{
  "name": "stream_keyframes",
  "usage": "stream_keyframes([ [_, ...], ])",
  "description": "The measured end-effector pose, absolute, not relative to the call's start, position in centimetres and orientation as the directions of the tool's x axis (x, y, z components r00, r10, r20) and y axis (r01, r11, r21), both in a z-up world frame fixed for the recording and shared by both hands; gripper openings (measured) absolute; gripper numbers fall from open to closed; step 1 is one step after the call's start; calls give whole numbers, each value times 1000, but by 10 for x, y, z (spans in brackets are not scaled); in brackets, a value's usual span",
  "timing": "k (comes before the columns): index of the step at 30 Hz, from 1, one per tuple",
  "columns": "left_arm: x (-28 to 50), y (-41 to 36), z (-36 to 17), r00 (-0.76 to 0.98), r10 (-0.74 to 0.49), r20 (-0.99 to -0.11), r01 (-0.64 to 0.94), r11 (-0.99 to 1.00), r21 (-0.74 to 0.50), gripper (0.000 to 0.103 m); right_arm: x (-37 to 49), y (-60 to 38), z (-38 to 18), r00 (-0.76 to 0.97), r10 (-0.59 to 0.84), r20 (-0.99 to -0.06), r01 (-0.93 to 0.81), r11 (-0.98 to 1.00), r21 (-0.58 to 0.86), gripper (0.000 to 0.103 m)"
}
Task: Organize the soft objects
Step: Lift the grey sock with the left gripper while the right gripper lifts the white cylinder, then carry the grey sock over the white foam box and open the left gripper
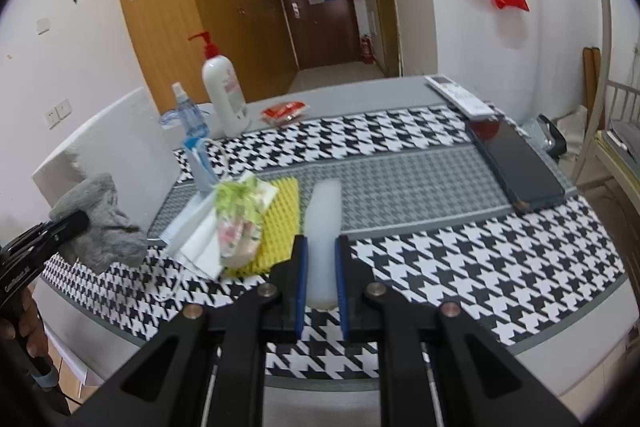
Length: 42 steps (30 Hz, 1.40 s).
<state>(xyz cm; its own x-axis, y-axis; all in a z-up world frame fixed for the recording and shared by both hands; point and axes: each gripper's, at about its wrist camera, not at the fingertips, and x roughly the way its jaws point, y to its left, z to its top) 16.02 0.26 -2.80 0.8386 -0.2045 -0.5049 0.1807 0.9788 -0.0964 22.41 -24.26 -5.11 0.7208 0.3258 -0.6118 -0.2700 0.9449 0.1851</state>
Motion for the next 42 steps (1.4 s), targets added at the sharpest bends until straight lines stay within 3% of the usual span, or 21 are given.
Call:
stream_keyframes([
  [18, 147, 6, 8, 896, -181, -405, 170, 983, -63, 13, 202, -213, -2, 789, 404, -463, -372, 914, 162, 16],
  [42, 148, 14, 52, 940, -123, -317, 117, 992, -39, 13, 195, -190, 36, 800, 483, -355, -465, 874, 141, 16],
])
